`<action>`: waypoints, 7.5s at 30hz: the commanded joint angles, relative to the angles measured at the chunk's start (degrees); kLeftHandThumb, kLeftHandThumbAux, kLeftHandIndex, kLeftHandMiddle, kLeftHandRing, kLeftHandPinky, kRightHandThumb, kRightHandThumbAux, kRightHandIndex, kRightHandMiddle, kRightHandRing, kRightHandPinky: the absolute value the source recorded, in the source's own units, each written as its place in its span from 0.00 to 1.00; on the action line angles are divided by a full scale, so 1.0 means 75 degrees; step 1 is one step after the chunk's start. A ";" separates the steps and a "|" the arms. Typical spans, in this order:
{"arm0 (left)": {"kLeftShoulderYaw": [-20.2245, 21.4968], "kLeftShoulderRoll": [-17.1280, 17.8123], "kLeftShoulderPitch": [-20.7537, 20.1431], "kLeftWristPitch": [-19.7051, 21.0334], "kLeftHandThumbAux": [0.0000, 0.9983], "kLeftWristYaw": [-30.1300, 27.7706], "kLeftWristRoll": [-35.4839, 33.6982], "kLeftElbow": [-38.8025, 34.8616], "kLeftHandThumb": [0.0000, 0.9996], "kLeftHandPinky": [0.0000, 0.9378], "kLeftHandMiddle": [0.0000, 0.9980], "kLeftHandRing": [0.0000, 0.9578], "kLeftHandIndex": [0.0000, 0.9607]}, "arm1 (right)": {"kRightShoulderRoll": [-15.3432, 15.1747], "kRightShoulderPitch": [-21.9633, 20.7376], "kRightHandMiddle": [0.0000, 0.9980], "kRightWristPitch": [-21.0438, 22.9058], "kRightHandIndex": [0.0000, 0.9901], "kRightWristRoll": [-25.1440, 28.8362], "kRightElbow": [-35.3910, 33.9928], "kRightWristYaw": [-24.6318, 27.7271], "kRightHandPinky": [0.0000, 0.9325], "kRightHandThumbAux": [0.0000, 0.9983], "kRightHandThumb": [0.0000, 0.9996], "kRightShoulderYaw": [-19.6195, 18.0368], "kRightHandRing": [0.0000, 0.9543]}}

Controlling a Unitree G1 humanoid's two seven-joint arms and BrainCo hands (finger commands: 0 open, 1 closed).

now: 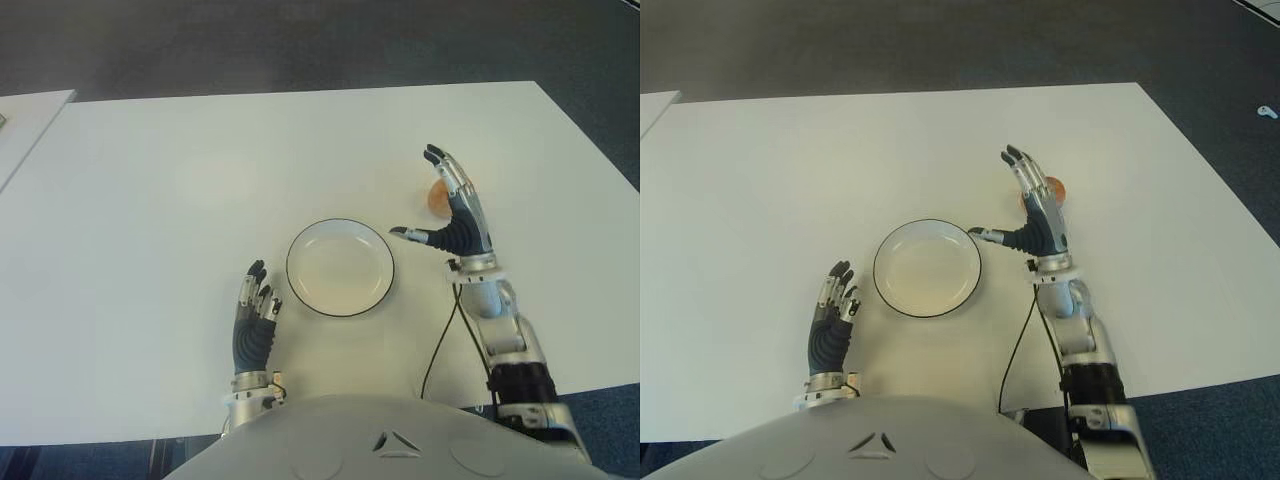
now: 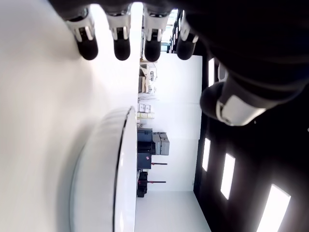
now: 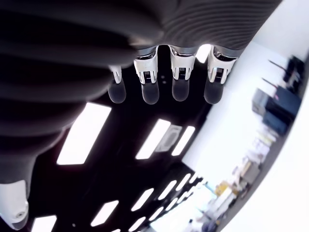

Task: Put the apples into the plate.

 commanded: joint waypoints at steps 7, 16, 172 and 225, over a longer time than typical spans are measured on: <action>-0.0321 -0.0497 -0.0199 0.0011 0.50 -0.0179 -0.0452 0.0037 0.09 0.00 0.05 0.00 0.03 | -0.0770 -0.1340 0.00 0.1864 0.00 -0.1254 0.0121 0.0537 0.00 0.32 0.20 0.0483 0.00; -0.0301 -0.0446 -0.0313 -0.0211 0.54 -0.0321 -0.0564 0.0168 0.09 0.00 0.05 0.00 0.04 | -0.1412 -0.2450 0.00 0.3148 0.00 -0.1620 0.0946 0.1586 0.00 0.19 0.20 0.0923 0.00; 0.0621 -0.0405 -0.0861 -0.0954 0.57 -0.0838 -0.0946 0.1413 0.12 0.00 0.01 0.00 0.01 | -0.1504 -0.4878 0.00 0.2582 0.00 -0.0485 0.9014 -0.0535 0.05 0.40 0.26 0.4276 0.00; 0.0575 -0.0637 -0.0782 -0.1195 0.57 -0.0915 -0.1032 0.1206 0.13 0.00 0.03 0.00 0.03 | -0.1565 -0.4952 0.54 0.2324 0.44 -0.0348 0.9220 -0.1062 0.53 0.72 0.70 0.4331 0.53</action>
